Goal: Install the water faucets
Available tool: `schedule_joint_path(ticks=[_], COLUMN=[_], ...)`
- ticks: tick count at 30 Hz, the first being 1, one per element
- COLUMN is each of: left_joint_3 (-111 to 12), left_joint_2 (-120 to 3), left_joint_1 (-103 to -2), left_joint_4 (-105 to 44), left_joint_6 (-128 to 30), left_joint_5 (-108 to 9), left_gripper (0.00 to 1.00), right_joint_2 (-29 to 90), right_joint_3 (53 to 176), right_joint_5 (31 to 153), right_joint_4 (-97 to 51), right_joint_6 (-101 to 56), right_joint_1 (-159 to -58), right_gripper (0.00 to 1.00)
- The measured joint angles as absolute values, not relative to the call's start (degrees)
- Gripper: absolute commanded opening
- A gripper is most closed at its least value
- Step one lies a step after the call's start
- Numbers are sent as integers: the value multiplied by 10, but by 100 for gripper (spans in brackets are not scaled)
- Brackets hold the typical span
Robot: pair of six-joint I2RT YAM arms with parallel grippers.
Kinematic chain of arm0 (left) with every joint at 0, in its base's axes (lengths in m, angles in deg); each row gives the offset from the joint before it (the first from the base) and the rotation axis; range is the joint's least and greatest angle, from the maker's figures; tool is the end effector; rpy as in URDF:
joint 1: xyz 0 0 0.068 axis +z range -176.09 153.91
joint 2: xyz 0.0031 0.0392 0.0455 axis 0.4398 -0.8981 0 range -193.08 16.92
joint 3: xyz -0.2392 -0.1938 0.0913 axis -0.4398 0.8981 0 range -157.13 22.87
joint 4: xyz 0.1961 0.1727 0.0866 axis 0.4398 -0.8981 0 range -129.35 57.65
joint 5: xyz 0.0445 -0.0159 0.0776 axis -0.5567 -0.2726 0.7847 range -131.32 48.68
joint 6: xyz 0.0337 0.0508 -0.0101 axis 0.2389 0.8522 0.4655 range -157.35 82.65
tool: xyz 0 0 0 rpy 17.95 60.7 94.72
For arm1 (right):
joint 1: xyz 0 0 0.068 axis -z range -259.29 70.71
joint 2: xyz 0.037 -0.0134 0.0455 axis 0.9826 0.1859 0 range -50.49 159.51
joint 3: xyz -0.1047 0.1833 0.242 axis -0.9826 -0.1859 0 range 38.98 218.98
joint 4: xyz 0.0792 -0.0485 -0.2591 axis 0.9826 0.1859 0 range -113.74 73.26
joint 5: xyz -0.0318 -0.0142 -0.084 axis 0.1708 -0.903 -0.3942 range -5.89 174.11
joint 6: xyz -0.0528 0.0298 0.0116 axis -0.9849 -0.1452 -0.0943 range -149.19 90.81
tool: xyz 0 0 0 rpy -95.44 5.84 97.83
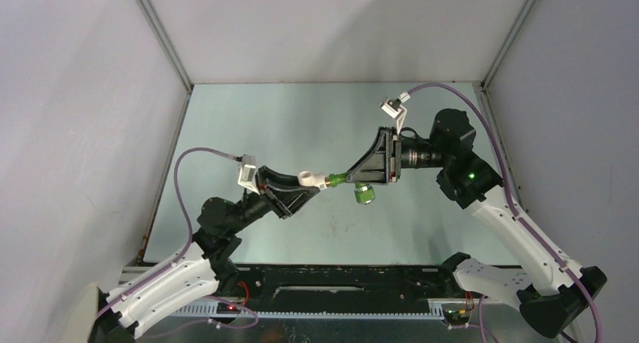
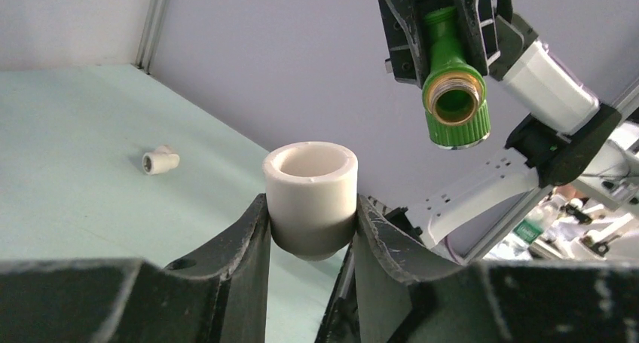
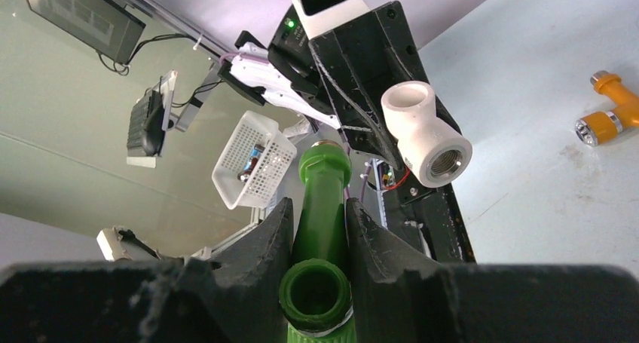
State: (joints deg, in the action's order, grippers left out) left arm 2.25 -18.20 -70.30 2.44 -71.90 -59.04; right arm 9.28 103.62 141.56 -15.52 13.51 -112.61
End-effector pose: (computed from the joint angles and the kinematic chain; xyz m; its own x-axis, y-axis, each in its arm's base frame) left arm 0.0912 -0.1085 0.3280 -0.2878 -0.4736 -0.8324 0.8566 0.2614 -0.4449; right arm 0.1578 0.1507 0.4605 -0.7133 -0.0322 -0.7001 -0.7007 0.0124 0.7133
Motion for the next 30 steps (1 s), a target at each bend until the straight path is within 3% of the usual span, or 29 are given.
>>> schedule_joint_path(ticks=[8, 15, 22, 30], left_joint_3=[17, -39, -14, 23], left_joint_2=[-165, -227, -292, -321], left_joint_1=[-677, -561, -516, -516], left_joint_4=[-2, -26, 89, 305], left_joint_6=[-814, -971, -1153, -1306], left_joint_5=[-568, -673, -774, -801], left_gripper=[0, 0, 0, 0], right_joint_2=[87, 90, 116, 122], right_joint_3=[1036, 1036, 1057, 1089], right_joint_5=[1420, 1423, 1415, 1382], right_joint_4=[-156, -145, -126, -117], right_joint_6=[127, 106, 79, 64], right_joint_1=[-1114, -1100, -1094, -1104], right_gripper=[0, 0, 0, 0])
